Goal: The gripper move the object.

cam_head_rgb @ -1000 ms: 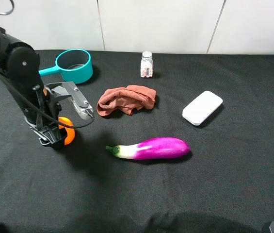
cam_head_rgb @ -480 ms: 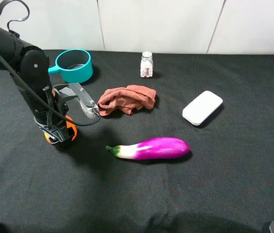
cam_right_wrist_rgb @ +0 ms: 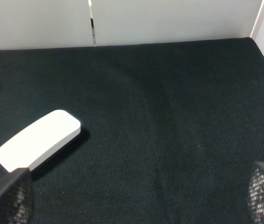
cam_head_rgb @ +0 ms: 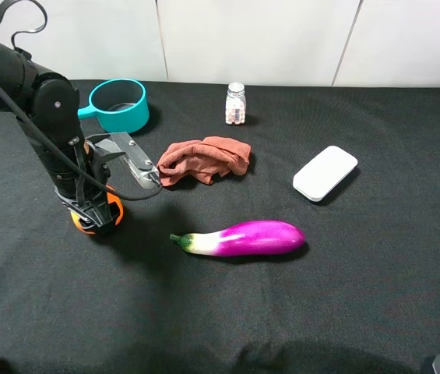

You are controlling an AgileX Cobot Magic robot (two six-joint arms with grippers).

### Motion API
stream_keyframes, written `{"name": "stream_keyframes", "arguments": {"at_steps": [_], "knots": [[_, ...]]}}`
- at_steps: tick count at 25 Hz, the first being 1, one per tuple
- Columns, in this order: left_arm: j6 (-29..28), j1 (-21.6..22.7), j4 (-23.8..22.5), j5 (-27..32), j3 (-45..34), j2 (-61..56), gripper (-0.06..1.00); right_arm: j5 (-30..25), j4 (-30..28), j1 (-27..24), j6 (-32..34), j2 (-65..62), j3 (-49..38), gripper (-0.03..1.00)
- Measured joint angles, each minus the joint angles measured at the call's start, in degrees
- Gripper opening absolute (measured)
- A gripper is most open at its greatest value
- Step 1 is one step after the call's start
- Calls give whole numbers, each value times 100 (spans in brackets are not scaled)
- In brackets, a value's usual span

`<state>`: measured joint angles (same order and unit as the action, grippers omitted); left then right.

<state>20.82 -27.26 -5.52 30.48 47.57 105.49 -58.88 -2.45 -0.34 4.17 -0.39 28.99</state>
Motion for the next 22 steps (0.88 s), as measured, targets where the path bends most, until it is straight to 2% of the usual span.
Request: {"name": "stream_keyframes", "arguments": {"at_steps": [5,10,22], "knots": [[-273,0,0,0,0,0,76,0,0,0,0,0,0,69],[-815,0,5,0,0,0,76,0,0,0,0,0,0,69],[-2984,0,5,27,0,-27,76,0,0,0,0,0,0,69]]}}
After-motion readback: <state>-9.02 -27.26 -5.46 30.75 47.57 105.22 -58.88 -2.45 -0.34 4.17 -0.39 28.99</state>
